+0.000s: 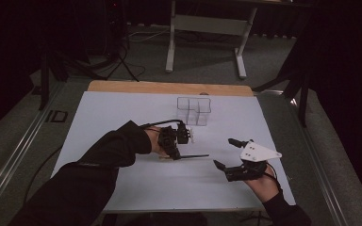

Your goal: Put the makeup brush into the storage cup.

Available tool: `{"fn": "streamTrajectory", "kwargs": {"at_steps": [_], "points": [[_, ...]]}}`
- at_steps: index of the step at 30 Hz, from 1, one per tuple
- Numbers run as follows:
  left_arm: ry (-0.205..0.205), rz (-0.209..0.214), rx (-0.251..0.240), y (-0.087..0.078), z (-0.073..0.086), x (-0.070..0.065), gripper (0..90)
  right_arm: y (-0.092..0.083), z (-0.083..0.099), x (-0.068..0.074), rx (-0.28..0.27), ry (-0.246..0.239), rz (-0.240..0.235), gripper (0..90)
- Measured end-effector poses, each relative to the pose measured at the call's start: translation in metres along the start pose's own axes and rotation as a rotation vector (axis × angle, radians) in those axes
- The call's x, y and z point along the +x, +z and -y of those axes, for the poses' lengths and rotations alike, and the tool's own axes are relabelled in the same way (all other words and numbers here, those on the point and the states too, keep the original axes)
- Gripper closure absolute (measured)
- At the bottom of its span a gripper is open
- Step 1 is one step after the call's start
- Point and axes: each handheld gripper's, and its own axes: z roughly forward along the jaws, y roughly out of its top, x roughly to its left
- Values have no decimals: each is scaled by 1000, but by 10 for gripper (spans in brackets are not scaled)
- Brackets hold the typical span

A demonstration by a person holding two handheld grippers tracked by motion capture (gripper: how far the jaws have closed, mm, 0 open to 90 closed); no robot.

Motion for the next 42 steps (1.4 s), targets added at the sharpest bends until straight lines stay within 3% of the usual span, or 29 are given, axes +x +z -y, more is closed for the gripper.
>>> {"fn": "streamTrajectory", "kwargs": {"at_steps": [1,6,10,12,13,14,15,17,19,29,38,42], "points": [[8,-7,-4,-1,-1,0,836,2,-2,2,10,-18,-11,135],[3,-5,6,0,-6,1,836,16,-12,21,143,-285,14,295],[0,5,-1,0,-9,2,836,27,-16,34,224,-446,2,427],[-5,2,-7,0,-9,2,836,34,-16,41,284,-535,22,502],[-6,5,0,0,-10,2,836,37,-16,44,301,-551,34,519],[-3,0,0,0,-10,2,836,41,-17,45,334,-625,49,545],[-8,8,-2,1,-10,2,836,45,-16,49,359,-658,72,561],[-9,-2,-3,2,-12,2,836,52,-17,56,386,-751,89,606],[-2,3,-3,2,-13,2,836,58,-19,61,413,-804,95,631],[-16,9,-40,0,-17,2,836,79,-21,74,477,-936,178,713],[-44,1,-53,-1,-18,4,836,93,-23,82,502,-997,223,763],[-45,-5,-47,1,-18,4,835,97,-24,85,500,-1018,237,830]]}}
